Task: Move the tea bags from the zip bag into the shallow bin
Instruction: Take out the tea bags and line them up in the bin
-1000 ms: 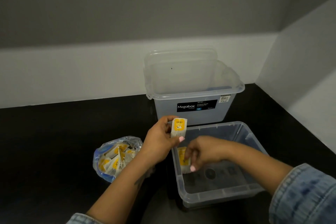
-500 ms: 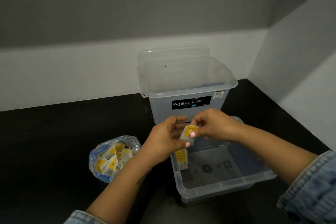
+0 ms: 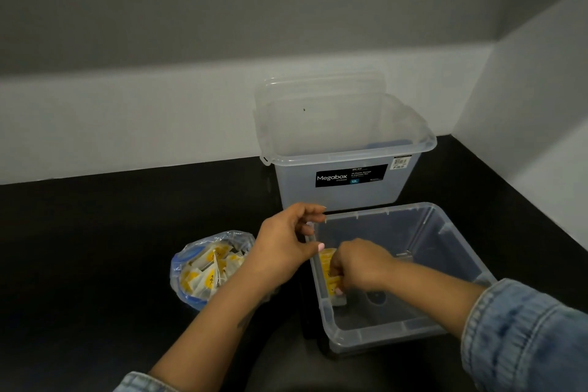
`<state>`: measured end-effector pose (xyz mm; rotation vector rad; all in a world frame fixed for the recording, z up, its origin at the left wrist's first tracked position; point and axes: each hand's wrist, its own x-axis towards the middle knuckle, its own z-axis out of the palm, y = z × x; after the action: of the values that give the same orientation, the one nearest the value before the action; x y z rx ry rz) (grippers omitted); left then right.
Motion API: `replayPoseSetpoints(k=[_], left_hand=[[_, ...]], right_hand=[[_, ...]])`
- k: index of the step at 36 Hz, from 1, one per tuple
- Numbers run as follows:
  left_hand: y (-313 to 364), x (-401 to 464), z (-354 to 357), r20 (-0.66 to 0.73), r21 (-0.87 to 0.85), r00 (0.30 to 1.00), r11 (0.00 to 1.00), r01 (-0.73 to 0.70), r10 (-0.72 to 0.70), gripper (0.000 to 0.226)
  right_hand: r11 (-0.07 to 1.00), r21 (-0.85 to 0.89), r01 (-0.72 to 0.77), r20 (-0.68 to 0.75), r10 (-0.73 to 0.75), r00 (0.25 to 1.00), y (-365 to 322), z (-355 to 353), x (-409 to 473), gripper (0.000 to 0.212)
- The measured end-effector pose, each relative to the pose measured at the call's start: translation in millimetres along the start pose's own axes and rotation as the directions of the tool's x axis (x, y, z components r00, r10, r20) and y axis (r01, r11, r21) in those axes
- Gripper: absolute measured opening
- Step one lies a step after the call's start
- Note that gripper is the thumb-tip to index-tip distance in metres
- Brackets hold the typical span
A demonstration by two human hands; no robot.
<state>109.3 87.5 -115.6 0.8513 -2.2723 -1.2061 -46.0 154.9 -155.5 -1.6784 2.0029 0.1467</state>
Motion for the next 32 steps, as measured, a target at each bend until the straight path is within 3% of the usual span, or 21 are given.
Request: replayPoseSetpoints(k=[5,9,18,21,24,28,32], left_hand=[[-2.0,-2.0,-0.9,0.011,0.012,1.0,1.0,0.012,-0.012,0.05],[-2.4,-2.9,-1.3,0.009,0.015,1.0,1.0,0.011,-0.011,0.047],[-5.5,-0.8,-1.2,0.04,0.096,0.999,0.995,0.02,-0.024,0.048],[-6.2,-0.3,-1.0,0.06,0.13,0.998,0.991,0.027,-0.035,0.049],[-6.2,0.2,-0.9,0.068,0.135,0.997,0.99,0.031,-0.04,0.048],[-5.4,0.9,-0.9,0.076,0.138,0.995,0.989,0.048,-0.059,0.048],[-5.0,1.0,-0.5,0.081,0.143,0.994,0.988,0.056,-0.068,0.047]], right_hand=[[0.995,-0.098,-0.005,-0.127,-0.008,0.992,-4.1,7.6,2.1,0.011],[0.99,-0.144,-0.017,-0.144,-0.004,0.99,-5.6,7.7,-0.7,0.015],[0.999,-0.022,-0.031,-0.246,0.025,0.969,-2.6,-9.4,-19.7,0.027],[0.999,-0.004,-0.04,-0.151,0.039,0.988,-4.7,-11.9,-26.1,0.03],[0.999,0.049,0.004,0.041,-0.006,0.999,-6.0,-9.6,-30.6,0.007],[0.997,0.056,0.05,0.325,-0.065,0.943,-10.5,-1.5,-35.4,0.027],[0.999,-0.025,0.026,0.326,-0.017,0.945,-13.1,7.9,-33.4,0.033]])
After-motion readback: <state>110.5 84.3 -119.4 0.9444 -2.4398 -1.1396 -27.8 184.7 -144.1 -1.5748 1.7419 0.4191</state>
